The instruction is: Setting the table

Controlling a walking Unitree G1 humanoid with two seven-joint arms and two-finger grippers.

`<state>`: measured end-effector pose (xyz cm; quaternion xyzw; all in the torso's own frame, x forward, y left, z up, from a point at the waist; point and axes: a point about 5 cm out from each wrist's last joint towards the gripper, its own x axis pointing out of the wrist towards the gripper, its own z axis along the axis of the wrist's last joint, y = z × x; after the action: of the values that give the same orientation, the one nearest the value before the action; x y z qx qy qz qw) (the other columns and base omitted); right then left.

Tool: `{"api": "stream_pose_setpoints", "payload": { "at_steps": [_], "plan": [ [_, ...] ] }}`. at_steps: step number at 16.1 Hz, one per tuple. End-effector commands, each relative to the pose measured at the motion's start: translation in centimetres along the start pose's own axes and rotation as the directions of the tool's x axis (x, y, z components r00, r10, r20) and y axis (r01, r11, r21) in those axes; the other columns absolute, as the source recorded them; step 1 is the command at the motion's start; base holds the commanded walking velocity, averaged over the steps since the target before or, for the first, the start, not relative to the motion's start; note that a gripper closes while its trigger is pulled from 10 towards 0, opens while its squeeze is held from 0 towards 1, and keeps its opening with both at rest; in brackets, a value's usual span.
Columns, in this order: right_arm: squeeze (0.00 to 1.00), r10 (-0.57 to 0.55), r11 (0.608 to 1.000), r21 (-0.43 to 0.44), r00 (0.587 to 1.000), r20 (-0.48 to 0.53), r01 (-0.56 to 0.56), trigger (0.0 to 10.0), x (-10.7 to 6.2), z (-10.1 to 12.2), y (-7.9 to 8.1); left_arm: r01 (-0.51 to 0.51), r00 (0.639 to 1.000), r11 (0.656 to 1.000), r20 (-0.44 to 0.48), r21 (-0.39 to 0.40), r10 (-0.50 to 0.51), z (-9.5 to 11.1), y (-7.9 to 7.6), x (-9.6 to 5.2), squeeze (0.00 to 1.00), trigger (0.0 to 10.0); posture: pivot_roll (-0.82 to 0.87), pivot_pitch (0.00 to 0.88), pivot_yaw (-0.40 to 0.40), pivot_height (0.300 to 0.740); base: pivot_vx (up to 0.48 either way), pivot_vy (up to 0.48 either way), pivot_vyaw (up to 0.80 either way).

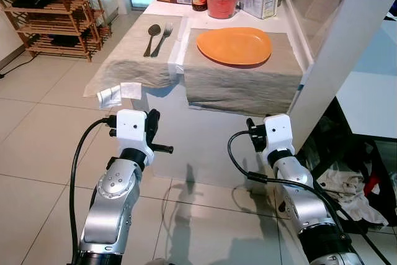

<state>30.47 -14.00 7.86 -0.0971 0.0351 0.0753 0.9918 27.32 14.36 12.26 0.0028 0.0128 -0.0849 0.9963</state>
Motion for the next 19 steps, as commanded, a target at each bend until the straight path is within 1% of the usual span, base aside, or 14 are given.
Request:
{"api": "stream_pose_setpoints", "payload": {
  "at_steps": [1,3,5,6,7,8,9,10,13,14,15,17,18,19],
  "plan": [
    [1.00,0.003,1.000,0.002,1.000,0.000,-0.003,10.0,0.2,0.3,-0.1,0.017,1.000,1.000,0.001,0.005,-0.017,-0.1,-0.2,0.1,0.00,0.0,0.01,0.000,0.034,0.740,0.000,0.000,0.00],
    [1.00,-0.009,1.000,-0.007,1.000,0.020,0.009,10.0,0.1,0.6,-0.4,0.031,0.999,0.999,0.012,0.012,-0.032,0.1,-0.3,0.2,0.00,0.0,0.00,0.000,0.036,0.740,0.000,0.000,0.00],
    [1.00,-0.051,0.998,-0.029,0.996,0.071,0.053,10.0,0.0,1.2,-1.0,0.033,0.999,0.999,0.020,0.015,-0.033,0.1,-0.3,0.2,0.00,0.0,-0.01,0.000,0.040,0.740,0.000,0.000,0.00],
    [1.00,-0.082,0.994,-0.054,0.987,0.138,0.090,10.0,-0.2,2.1,-1.5,0.028,0.999,1.000,0.029,0.011,-0.028,0.1,-0.2,0.2,0.00,0.0,-0.01,0.000,0.040,0.740,0.000,0.000,0.00],
    [1.00,-0.110,0.988,-0.081,0.965,0.237,0.132,10.0,-0.4,3.7,-1.9,0.030,0.997,0.999,0.067,0.020,-0.031,0.7,-0.2,0.2,0.00,0.0,-0.01,0.000,0.044,0.740,0.000,0.000,0.00],
    [1.00,-0.127,0.985,-0.077,0.957,0.262,0.151,10.0,-0.5,4.1,-2.2,0.030,0.996,0.999,0.088,0.022,-0.032,1.1,-0.2,0.2,0.00,0.0,-0.01,0.000,0.044,0.740,0.000,0.000,0.00],
    [1.00,-0.133,0.985,-0.067,0.954,0.269,0.156,10.0,-0.5,4.4,-2.3,0.032,0.994,0.999,0.100,0.026,-0.035,1.4,-0.2,0.2,0.00,0.0,-0.01,0.000,0.044,0.740,0.000,0.000,0.00],
    [1.00,-0.152,0.985,-0.041,0.958,0.243,0.167,10.0,-0.4,4.0,-2.6,0.037,0.993,0.999,0.113,0.032,-0.040,1.9,-0.2,0.3,0.00,0.0,-0.01,0.000,0.046,0.740,0.000,0.000,0.00],
    [1.00,-0.188,0.978,-0.048,0.958,0.215,0.203,10.0,-1.2,2.9,-3.0,0.074,0.988,0.997,0.136,0.036,-0.078,3.0,0.1,0.4,0.00,0.0,0.00,0.000,0.045,0.740,0.000,0.000,0.00],
    [1.00,-0.188,0.978,-0.049,0.960,0.206,0.202,10.0,-1.4,2.6,-3.1,0.084,0.987,0.994,0.134,0.069,-0.093,3.1,0.3,0.3,0.00,0.0,0.00,0.000,0.045,0.740,0.000,0.000,0.00],
    [1.00,-0.180,0.979,-0.058,0.964,0.194,0.194,10.0,-1.6,2.3,-3.0,0.093,0.988,0.994,0.121,0.059,-0.099,2.9,0.4,0.3,0.00,0.0,-0.01,0.000,0.044,0.740,0.000,0.000,0.00],
    [1.00,-0.162,0.982,-0.068,0.971,0.174,0.176,10.0,-1.4,2.1,-2.6,0.129,0.982,0.988,0.126,0.085,-0.139,3.0,-0.2,0.5,0.00,0.0,-0.01,0.000,0.044,0.740,0.000,0.000,0.00],
    [1.00,-0.147,0.983,-0.082,0.975,0.163,0.162,10.0,-1.3,2.0,-2.4,0.135,0.980,0.988,0.133,0.078,-0.145,3.1,-0.5,0.6,0.00,0.0,-0.01,0.000,0.044,0.740,0.000,0.000,0.00],
    [0.00,-0.134,0.986,-0.071,0.976,0.170,0.148,10.0,-1.2,2.1,-2.2,0.140,0.980,0.987,0.135,0.073,-0.149,3.2,-0.7,0.7,0.00,0.0,0.00,0.000,0.040,0.740,0.000,0.000,0.00]
  ]
}}
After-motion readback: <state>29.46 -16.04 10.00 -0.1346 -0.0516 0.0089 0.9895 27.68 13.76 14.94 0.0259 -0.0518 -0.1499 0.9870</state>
